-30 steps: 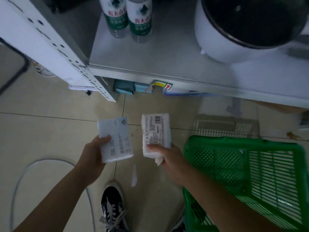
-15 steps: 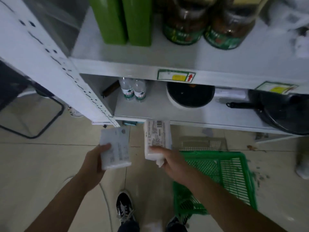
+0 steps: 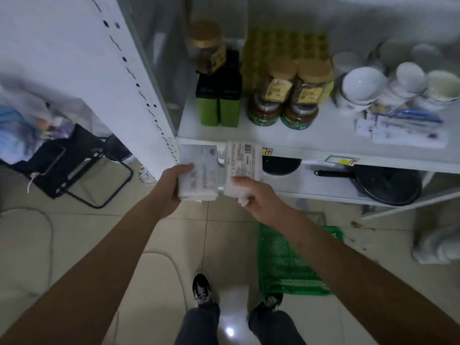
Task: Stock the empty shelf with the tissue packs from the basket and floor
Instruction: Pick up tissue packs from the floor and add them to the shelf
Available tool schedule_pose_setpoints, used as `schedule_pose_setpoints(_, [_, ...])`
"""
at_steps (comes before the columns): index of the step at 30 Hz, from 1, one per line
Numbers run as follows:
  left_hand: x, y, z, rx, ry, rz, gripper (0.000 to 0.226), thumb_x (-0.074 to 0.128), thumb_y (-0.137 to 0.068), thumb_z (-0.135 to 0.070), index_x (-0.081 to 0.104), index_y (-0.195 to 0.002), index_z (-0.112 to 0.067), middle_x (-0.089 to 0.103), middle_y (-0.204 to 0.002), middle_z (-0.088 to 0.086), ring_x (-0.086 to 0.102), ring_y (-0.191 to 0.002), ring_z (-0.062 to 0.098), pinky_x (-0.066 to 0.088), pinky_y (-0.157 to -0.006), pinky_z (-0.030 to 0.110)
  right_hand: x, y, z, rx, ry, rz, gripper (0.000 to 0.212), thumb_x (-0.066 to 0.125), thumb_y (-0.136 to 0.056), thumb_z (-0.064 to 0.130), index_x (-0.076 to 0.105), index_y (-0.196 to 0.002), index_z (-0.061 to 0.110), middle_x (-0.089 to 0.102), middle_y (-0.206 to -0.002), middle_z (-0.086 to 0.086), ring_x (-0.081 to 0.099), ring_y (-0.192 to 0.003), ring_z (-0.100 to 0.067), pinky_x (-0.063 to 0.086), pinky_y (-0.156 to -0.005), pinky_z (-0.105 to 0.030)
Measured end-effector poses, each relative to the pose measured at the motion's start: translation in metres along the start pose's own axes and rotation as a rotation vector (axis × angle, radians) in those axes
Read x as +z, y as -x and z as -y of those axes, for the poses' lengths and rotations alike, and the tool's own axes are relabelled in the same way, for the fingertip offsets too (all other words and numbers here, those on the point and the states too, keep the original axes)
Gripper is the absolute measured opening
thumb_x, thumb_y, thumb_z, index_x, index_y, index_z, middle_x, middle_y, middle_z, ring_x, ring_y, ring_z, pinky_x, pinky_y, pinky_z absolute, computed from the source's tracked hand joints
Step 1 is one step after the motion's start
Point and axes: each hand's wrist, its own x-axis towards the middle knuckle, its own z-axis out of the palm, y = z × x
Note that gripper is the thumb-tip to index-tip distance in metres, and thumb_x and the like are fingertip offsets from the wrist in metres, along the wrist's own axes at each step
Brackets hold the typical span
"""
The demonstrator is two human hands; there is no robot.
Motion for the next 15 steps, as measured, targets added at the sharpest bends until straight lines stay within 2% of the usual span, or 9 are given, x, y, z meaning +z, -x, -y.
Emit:
schedule_pose_setpoints(2, [0.015,0.023,-0.025,0.002,-0.078,0.023,0.037,0.065,-0.091,-0.025,0.07,-0.125,-0.01,0.073,-0.128,0.017,0.073,-0.112,0.034,0.059,-0.088,0.044,0.002,0.019,0.015,-0.011,-0.02,0.003,0.051,0.076,-0.089,0.004,0.061,-0.138,0.001,0.067,-0.115,-0.013,0.063,-0.098,-0.023,0.051,-0.068,-0.028])
schedule_pose_setpoints(5, [0.038,0.057,-0.064,0.024,-0.15,0.055,0.049,0.068,-0.09,-0.028,0.064,-0.134,-0.007,0.074,-0.127,0.016,0.073,-0.112,0.032,0.06,-0.086,0.041,0.0,0.048,0.046,-0.07,0.001,0.039,0.049,0.082,-0.085,0.011,0.068,-0.131,0.003,0.072,-0.112,-0.01,0.067,-0.099,-0.024,0.049,-0.08,-0.033])
schedule_pose_setpoints(8, [0.058,0.084,-0.101,0.058,-0.168,0.098,0.046,0.071,-0.091,-0.029,0.066,-0.132,-0.009,0.075,-0.125,0.013,0.074,-0.112,0.029,0.064,-0.077,0.036,-0.007,0.076,0.086,-0.153,0.089,0.055,0.051,0.091,-0.073,0.029,0.074,-0.12,0.019,0.081,-0.108,0.0,0.071,-0.109,-0.023,0.059,-0.087,-0.036])
schedule_pose_setpoints(11, [0.08,0.105,-0.135,0.077,-0.184,0.175,0.041,0.069,-0.094,-0.028,0.066,-0.131,-0.011,0.074,-0.127,0.013,0.073,-0.114,0.03,0.064,-0.08,0.038,-0.013,0.101,0.126,-0.236,0.141,0.098,0.057,0.094,-0.069,0.034,0.074,-0.12,0.023,0.081,-0.116,0.003,0.073,-0.116,-0.021,0.055,-0.106,-0.043])
schedule_pose_setpoints(13, [0.099,0.117,-0.156,0.088,-0.166,0.22,0.038,0.068,-0.095,-0.026,0.066,-0.13,-0.013,0.074,-0.127,0.013,0.074,-0.113,0.029,0.064,-0.08,0.039,-0.012,0.118,0.148,-0.274,0.15,0.124,0.061,0.095,-0.066,0.034,0.074,-0.122,0.024,0.08,-0.12,0.002,0.075,-0.113,-0.017,0.054,-0.105,-0.04])
schedule_pose_setpoints(15, [0.119,0.128,-0.174,0.119,-0.189,0.249,0.036,0.069,-0.095,-0.027,0.068,-0.128,-0.014,0.074,-0.127,0.012,0.074,-0.112,0.026,0.064,-0.077,0.036,-0.01,0.134,0.168,-0.297,0.167,0.124,0.064,0.097,-0.061,0.036,0.075,-0.12,0.022,0.081,-0.117,0.0,0.077,-0.106,-0.015,0.06,-0.094,-0.034])
